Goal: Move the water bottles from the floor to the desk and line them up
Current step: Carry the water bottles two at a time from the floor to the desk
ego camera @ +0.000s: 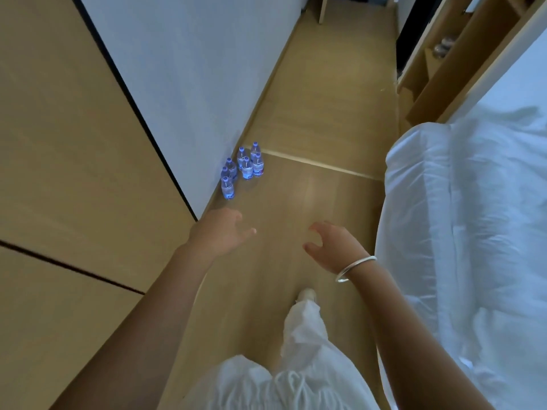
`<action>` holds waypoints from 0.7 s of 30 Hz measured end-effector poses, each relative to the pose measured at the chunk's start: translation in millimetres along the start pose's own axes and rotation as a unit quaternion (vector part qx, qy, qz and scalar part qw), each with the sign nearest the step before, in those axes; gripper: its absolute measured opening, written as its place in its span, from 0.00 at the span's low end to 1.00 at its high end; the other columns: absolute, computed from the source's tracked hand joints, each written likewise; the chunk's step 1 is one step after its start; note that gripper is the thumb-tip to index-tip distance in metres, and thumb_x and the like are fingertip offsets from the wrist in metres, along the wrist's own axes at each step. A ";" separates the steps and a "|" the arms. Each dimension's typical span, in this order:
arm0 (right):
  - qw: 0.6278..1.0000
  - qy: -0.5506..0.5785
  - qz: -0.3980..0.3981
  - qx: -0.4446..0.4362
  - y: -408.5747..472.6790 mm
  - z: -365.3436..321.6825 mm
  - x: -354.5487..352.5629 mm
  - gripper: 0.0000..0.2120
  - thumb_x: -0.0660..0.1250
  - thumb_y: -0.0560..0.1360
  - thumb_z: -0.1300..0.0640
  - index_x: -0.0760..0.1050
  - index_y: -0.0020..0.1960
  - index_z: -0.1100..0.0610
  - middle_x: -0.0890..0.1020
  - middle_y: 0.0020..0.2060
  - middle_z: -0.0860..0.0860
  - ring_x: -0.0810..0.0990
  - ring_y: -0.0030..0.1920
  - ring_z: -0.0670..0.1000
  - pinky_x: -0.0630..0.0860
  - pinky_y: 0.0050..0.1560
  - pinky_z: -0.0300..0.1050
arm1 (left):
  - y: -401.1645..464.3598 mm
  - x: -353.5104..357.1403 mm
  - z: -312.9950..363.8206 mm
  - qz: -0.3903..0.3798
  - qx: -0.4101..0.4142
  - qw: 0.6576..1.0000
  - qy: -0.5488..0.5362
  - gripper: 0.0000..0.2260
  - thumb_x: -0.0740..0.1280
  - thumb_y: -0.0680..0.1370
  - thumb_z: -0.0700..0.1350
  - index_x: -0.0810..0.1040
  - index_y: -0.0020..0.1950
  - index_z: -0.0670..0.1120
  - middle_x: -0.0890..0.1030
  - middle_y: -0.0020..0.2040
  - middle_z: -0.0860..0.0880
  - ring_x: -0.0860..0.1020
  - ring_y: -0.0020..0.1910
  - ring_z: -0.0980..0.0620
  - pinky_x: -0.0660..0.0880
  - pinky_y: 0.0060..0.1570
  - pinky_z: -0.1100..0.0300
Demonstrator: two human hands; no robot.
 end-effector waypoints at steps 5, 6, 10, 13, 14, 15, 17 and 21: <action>0.999 -0.013 -0.027 -0.018 104.8 26.5 -35.2 0.22 0.61 0.77 0.51 0.67 0.69 0.56 0.73 0.65 0.53 0.72 0.63 0.54 0.68 0.62 0.44 | 98.8 -15.2 26.6 0.009 -0.024 1.000 0.000 0.15 0.64 0.76 0.58 0.74 0.53 0.49 0.77 0.55 0.48 0.75 0.55 0.47 0.71 0.56 0.53; 0.999 -0.014 -0.032 -0.023 127.3 33.5 -42.7 0.22 0.61 0.77 0.51 0.67 0.69 0.56 0.72 0.66 0.53 0.72 0.64 0.54 0.68 0.63 0.44 | 119.7 -18.7 34.1 0.013 -0.032 0.999 -0.004 0.16 0.64 0.76 0.59 0.74 0.56 0.50 0.77 0.58 0.49 0.74 0.58 0.47 0.70 0.56 0.53; 0.997 -0.027 -0.071 -0.033 205.7 58.4 -73.2 0.21 0.61 0.77 0.49 0.68 0.68 0.56 0.73 0.65 0.54 0.71 0.65 0.55 0.67 0.65 0.46 | 192.3 -26.4 63.8 -0.002 -0.077 0.997 -0.023 0.24 0.63 0.76 0.59 0.70 0.68 0.50 0.72 0.67 0.51 0.71 0.64 0.48 0.68 0.60 0.54; 0.994 -0.036 -0.098 -0.038 258.4 71.2 -92.3 0.22 0.61 0.77 0.48 0.69 0.67 0.56 0.73 0.65 0.54 0.71 0.65 0.55 0.67 0.65 0.47 | 236.7 -36.3 78.9 0.000 -0.104 0.994 -0.025 0.24 0.63 0.76 0.58 0.69 0.69 0.50 0.72 0.66 0.51 0.71 0.65 0.49 0.67 0.60 0.54; 0.993 -0.038 -0.103 -0.039 273.9 74.2 -98.0 0.22 0.61 0.77 0.47 0.68 0.67 0.56 0.72 0.66 0.55 0.70 0.66 0.55 0.66 0.66 0.48 | 249.1 -40.1 81.9 0.003 -0.110 0.993 -0.031 0.24 0.63 0.76 0.58 0.69 0.68 0.49 0.73 0.66 0.50 0.71 0.64 0.49 0.67 0.60 0.54; 0.993 -0.035 -0.106 -0.043 288.3 75.7 -103.0 0.22 0.61 0.77 0.48 0.68 0.68 0.56 0.71 0.67 0.55 0.69 0.67 0.55 0.66 0.67 0.48 | 259.4 -43.1 84.4 0.005 -0.118 0.992 -0.035 0.23 0.63 0.75 0.58 0.70 0.68 0.49 0.73 0.65 0.50 0.71 0.63 0.49 0.68 0.60 0.54; 0.992 -0.025 -0.114 -0.055 312.4 75.6 -110.9 0.22 0.62 0.77 0.49 0.68 0.68 0.57 0.70 0.68 0.55 0.68 0.69 0.55 0.64 0.69 0.47 | 278.6 -45.5 87.6 0.003 -0.133 0.990 -0.038 0.23 0.64 0.75 0.57 0.70 0.67 0.49 0.74 0.64 0.50 0.72 0.63 0.49 0.68 0.59 0.55; 0.988 -0.020 -0.140 -0.062 362.8 73.9 -118.1 0.23 0.62 0.78 0.50 0.67 0.69 0.59 0.69 0.69 0.56 0.67 0.69 0.55 0.62 0.69 0.47 | 327.2 -50.7 90.3 -0.008 -0.143 0.989 -0.031 0.23 0.63 0.76 0.58 0.70 0.67 0.49 0.73 0.63 0.50 0.72 0.62 0.49 0.68 0.58 0.55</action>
Point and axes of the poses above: each hand's wrist, its own y-axis towards the middle knuckle, its own x-axis out of the palm, z = x × y, the point moved 7 cm from there along y, towards the middle knuckle
